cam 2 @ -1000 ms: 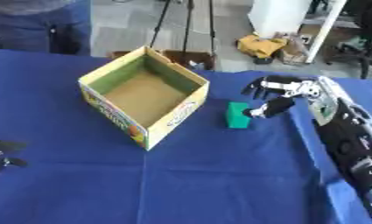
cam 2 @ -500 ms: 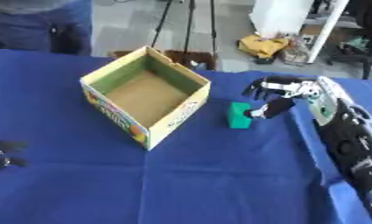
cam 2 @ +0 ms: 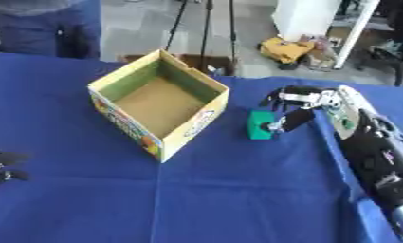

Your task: Pick up objects on the table and place them in the box.

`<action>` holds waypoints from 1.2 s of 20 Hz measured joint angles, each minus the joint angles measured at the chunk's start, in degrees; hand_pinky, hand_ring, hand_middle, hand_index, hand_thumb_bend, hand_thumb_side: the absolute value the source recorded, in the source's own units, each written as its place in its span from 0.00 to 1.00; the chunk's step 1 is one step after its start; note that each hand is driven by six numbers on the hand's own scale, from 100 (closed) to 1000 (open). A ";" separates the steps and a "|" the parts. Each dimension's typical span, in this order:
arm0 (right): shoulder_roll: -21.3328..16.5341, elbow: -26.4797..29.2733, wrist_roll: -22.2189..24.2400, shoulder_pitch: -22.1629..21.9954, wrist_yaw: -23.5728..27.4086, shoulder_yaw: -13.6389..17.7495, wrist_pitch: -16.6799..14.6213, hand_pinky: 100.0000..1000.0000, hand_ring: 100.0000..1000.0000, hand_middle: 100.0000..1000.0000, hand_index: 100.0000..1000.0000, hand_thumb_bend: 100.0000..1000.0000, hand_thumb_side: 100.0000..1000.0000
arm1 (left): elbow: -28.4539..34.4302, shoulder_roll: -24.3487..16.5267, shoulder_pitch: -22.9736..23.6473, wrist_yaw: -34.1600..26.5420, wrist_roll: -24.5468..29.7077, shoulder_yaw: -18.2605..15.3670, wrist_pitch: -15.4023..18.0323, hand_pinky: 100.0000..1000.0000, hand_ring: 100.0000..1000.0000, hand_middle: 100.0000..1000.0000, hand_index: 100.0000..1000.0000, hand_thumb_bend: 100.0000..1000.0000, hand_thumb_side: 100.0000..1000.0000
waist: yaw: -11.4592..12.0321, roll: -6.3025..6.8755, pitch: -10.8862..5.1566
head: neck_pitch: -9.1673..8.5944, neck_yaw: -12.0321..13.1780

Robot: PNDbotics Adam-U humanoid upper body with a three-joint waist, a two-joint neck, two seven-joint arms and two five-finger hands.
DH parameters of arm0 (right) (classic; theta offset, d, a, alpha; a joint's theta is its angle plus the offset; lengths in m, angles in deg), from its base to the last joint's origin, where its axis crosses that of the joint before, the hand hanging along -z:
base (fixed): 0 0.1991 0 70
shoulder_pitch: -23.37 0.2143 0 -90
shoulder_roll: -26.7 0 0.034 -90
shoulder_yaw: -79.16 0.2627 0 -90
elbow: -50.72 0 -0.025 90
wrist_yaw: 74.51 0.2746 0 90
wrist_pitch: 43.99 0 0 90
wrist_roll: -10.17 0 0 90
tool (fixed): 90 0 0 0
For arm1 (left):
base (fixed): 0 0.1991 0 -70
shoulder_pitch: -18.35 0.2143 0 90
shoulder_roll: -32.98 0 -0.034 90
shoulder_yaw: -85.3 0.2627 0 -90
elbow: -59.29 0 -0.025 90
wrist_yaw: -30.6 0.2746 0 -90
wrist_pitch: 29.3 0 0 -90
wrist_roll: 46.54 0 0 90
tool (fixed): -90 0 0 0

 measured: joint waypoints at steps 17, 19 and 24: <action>0.03 -1.11 -0.02 -0.73 -1.08 0.07 -0.02 0.68 0.74 0.78 0.85 0.20 0.49 | 0.03 0.01 -0.11 0.00 0.02 0.00 0.06 0.57 0.77 0.53 0.58 0.33 1.00 | 0.52 0.34 0.98 | -0.02 0.01; 0.05 -1.11 -0.12 -0.73 -1.13 0.21 -0.12 0.67 0.73 0.76 0.83 0.19 0.48 | 0.04 0.01 -0.13 0.00 0.01 0.00 0.07 0.57 0.77 0.53 0.58 0.33 1.00 | 0.52 0.34 0.99 | -0.03 0.02; 0.18 -1.11 -0.95 -0.92 -1.51 0.37 -0.90 0.65 0.71 0.71 0.77 0.12 0.45 | 0.04 0.01 -0.15 0.00 0.02 0.00 0.08 0.57 0.76 0.53 0.58 0.33 1.00 | 0.52 0.34 1.05 | -0.06 0.07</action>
